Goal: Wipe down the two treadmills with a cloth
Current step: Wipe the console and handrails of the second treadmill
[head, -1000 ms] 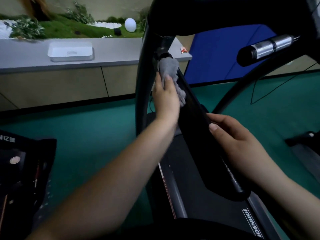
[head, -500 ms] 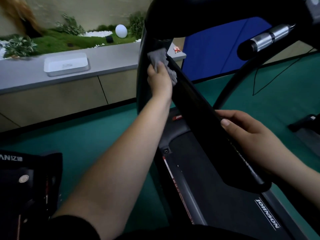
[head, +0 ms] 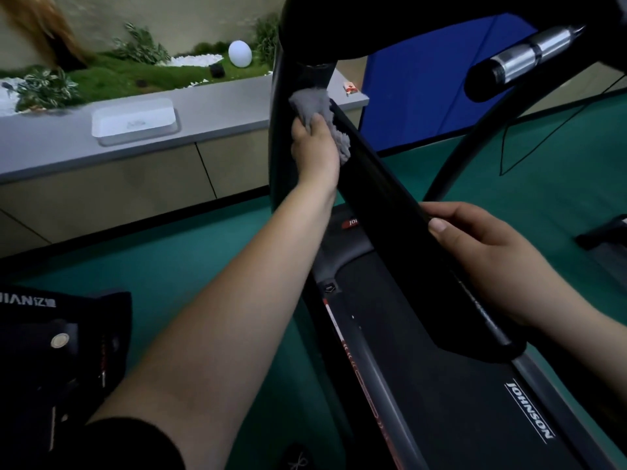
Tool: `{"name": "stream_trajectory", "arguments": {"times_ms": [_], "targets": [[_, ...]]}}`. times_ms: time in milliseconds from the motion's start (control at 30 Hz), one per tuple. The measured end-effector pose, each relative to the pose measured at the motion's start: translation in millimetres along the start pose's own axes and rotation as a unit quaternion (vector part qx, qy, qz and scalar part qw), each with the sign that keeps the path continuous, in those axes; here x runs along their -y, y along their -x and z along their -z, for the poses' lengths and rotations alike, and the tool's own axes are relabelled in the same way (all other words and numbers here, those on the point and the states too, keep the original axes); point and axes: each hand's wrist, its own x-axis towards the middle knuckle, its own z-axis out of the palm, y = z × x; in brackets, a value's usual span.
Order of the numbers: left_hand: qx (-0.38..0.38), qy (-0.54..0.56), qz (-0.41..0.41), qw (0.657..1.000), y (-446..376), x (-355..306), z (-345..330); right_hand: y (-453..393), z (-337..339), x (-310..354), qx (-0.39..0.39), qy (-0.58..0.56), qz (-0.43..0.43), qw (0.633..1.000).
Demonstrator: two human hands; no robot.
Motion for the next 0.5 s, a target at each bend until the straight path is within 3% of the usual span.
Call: {"name": "stream_trajectory", "arguments": {"times_ms": [200,300,500], "targets": [[0.026,-0.004,-0.070,0.997,174.2,36.3,2.8,-3.7,-0.2,-3.5,0.008,-0.003,0.018,1.000],[0.040,-0.002,-0.049,0.998,249.9,50.4,4.9,-4.4,3.6,-5.1,0.035,-0.007,0.022,0.999],[0.007,-0.017,-0.036,0.999,200.1,31.1,-3.5,-3.5,5.8,-6.6,0.069,-0.040,0.023,0.997]]}}
